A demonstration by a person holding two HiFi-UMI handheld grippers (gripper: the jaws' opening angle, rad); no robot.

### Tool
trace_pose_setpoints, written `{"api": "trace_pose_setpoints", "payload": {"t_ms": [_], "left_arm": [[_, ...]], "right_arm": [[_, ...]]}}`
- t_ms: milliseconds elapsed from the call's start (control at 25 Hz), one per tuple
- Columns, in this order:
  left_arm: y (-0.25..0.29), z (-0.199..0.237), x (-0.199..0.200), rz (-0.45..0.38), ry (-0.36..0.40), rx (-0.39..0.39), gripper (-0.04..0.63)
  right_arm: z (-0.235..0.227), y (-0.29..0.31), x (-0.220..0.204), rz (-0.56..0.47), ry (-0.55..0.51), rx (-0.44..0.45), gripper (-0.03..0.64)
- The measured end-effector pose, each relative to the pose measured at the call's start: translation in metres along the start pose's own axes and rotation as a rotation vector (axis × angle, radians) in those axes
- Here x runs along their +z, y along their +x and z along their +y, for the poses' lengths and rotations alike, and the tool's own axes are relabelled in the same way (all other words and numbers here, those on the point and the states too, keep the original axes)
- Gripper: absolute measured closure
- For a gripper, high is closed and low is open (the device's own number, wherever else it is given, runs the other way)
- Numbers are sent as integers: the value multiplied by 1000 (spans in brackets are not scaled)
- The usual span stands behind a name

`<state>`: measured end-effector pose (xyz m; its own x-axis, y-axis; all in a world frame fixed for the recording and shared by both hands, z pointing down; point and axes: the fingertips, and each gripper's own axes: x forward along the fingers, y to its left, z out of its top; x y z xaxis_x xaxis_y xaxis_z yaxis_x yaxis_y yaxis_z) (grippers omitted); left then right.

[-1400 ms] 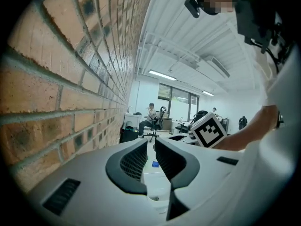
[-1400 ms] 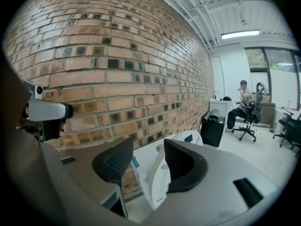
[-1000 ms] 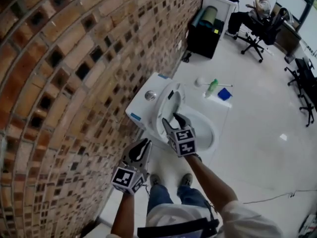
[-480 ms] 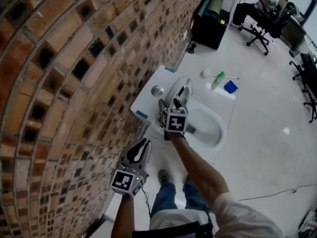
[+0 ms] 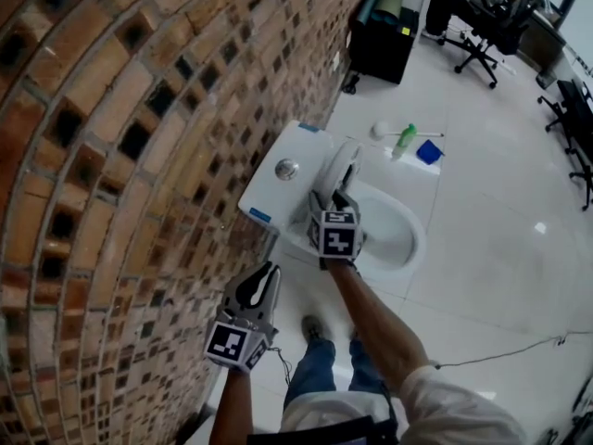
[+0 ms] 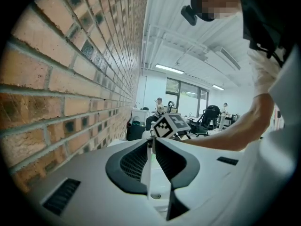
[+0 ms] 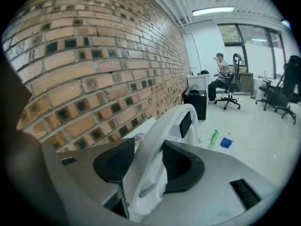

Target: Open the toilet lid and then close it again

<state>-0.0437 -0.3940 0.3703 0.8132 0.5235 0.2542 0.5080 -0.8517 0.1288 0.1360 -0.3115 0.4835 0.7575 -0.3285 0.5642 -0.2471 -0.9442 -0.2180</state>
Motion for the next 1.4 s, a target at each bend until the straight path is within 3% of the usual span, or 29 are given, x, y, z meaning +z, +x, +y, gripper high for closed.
{"api": "trace_pose_setpoints", "payload": {"t_ms": [160, 440, 560, 680, 880, 960, 1160, 1280, 1400], "left_arm": [[14, -22, -3, 4, -1, -33, 551], [43, -75, -40, 84, -16, -109, 551], [62, -96, -64, 97, -21, -124, 551], [83, -113, -86, 114, -26, -134, 551], [111, -132, -110, 135, -22, -149, 551], [115, -135, -117, 151, -20, -144, 551], [121, -138, -114, 149, -24, -124, 551], [124, -133, -112, 145, -7, -116, 551], [125, -126, -99, 123, -12, -109, 551]], "right_arm": [[-60, -52, -20, -63, 118, 80, 442], [-208, -116, -131, -73, 617, 122, 448], [-274, -118, -195, -94, 813, 126, 446], [-329, -102, -267, -85, 935, 106, 426], [-362, -65, -326, -169, 1076, 269, 394], [-372, -59, -347, -160, 1080, 232, 385], [-386, -57, -394, -61, 1098, -58, 348], [-383, -56, -386, -5, 917, -127, 348], [-367, -70, -337, -26, 701, -78, 348]]}}
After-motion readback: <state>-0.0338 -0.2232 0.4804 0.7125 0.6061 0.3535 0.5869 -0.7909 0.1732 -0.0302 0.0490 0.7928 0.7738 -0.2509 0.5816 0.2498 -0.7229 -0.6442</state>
